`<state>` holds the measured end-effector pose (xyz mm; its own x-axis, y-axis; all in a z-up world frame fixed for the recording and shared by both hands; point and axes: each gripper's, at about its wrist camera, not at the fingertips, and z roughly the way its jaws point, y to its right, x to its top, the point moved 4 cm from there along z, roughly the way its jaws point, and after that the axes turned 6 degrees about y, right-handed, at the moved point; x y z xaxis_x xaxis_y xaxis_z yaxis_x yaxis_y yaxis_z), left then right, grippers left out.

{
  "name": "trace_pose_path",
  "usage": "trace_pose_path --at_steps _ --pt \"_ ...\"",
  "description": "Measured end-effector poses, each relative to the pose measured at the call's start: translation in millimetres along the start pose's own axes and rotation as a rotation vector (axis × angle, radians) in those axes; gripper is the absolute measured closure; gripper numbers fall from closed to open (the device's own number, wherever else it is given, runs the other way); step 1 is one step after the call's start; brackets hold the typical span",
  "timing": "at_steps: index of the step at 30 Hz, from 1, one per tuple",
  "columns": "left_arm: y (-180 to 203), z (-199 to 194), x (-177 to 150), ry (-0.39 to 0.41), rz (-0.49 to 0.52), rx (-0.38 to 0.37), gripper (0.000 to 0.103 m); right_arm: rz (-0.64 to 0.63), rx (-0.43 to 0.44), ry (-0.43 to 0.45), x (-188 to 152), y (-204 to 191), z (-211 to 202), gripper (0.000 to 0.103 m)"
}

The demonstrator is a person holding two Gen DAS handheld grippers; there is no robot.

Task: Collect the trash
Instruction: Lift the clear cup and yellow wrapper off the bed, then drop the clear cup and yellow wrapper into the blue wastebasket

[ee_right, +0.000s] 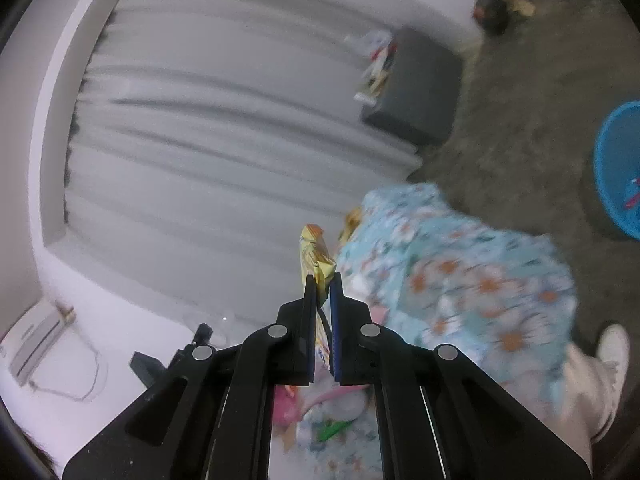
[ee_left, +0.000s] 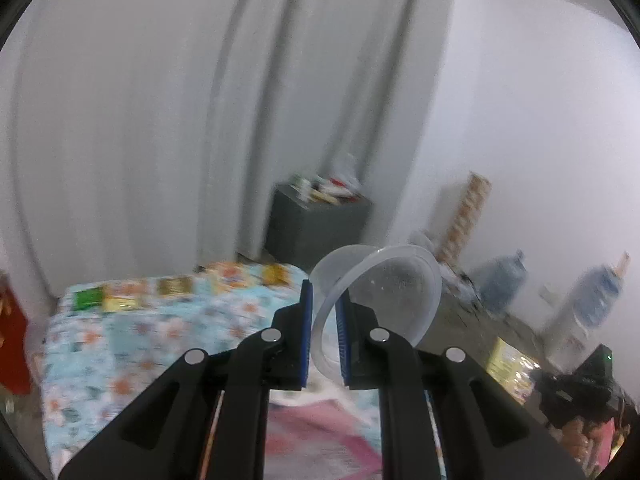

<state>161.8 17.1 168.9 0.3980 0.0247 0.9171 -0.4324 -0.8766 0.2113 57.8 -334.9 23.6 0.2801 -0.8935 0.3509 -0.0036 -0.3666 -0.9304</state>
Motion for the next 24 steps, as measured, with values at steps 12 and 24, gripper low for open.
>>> trace_pose_path --at_steps 12,24 --pt "198.4 139.1 -61.2 -0.361 0.105 -0.285 0.092 0.057 -0.235 0.261 46.4 85.6 -94.9 0.098" --pt "360.6 278.7 -185.6 -0.671 0.273 -0.405 0.092 0.208 -0.487 0.407 75.3 206.2 -126.0 0.098"
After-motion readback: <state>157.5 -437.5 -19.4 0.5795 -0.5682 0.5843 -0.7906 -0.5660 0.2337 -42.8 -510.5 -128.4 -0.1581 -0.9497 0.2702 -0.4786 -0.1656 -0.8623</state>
